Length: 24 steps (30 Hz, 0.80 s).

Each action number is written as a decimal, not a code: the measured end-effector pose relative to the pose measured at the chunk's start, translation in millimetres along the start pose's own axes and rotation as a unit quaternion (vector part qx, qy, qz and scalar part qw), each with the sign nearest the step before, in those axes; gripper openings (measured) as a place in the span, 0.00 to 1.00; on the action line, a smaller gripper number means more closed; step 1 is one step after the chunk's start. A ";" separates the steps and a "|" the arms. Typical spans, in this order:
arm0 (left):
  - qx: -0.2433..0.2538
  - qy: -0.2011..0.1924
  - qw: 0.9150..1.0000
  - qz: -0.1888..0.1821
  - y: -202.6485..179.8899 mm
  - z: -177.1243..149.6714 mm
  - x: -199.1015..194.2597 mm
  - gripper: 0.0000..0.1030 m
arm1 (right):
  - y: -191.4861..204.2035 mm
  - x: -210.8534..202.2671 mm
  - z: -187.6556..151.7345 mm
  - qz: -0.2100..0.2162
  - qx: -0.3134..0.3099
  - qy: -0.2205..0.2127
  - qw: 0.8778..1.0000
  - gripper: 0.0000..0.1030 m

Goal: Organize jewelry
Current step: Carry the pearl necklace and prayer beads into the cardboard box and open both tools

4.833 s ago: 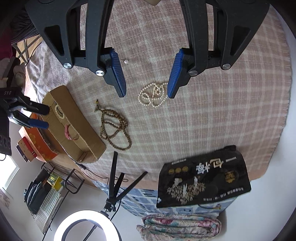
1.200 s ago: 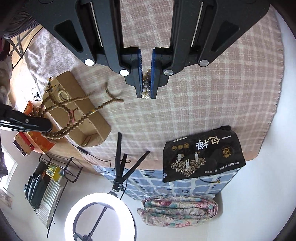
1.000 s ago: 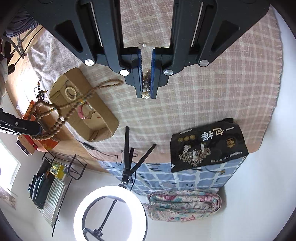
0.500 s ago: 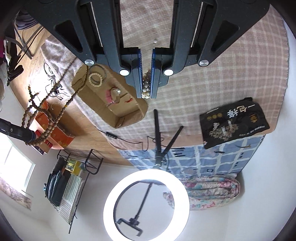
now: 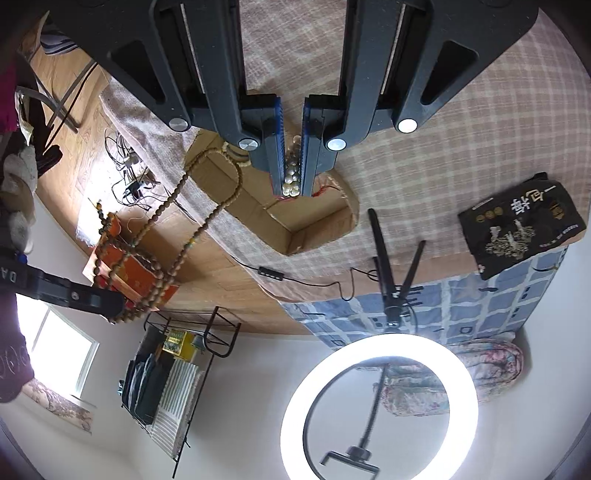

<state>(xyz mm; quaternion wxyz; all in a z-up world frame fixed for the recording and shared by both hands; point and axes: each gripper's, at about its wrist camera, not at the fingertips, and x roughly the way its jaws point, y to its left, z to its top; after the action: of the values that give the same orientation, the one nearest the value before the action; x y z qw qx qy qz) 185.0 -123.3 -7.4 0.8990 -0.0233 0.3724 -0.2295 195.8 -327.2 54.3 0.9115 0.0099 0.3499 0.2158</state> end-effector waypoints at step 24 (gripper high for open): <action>0.008 0.076 0.997 -0.028 -40.9 -26.7 97.0 0.05 | -53.7 97.7 -6.4 -0.053 0.012 0.068 0.996 0.08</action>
<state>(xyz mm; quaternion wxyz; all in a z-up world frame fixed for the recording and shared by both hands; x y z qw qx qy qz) 210.6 -198.1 -81.9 0.8617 -0.0094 0.4367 -0.2582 277.2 -337.6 -21.5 0.8957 -0.0121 0.4134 0.1634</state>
